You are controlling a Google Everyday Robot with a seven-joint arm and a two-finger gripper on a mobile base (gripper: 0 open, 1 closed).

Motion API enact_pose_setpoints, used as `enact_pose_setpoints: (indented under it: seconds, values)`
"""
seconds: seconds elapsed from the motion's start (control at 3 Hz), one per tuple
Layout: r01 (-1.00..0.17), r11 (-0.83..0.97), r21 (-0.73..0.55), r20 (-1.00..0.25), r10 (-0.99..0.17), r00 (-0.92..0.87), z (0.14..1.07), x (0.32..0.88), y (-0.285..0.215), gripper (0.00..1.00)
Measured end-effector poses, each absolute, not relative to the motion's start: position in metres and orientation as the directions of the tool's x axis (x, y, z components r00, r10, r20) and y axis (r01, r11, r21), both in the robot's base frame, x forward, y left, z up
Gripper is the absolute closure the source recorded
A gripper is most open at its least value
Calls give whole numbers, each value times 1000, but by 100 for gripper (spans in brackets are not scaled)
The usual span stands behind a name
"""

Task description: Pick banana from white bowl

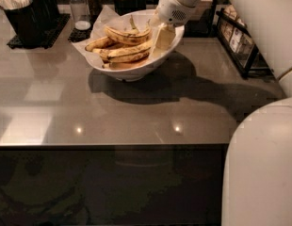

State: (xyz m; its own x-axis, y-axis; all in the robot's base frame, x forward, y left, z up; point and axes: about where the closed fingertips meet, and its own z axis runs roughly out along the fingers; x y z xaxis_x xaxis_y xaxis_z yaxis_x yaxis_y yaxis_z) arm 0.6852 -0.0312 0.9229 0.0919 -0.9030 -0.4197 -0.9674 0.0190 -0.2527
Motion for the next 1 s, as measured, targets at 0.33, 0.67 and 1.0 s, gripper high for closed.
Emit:
enact_pose_setpoints:
  seconds: [0.33,0.67,1.0]
  values:
    - [-975,30,-220,-418,-906,66,898,695,-33,20]
    - [-975,28,-220,-412,-909,67,897,696,-34,20]
    - [-972,26,-232,-406,-911,73,901,695,-34,39]
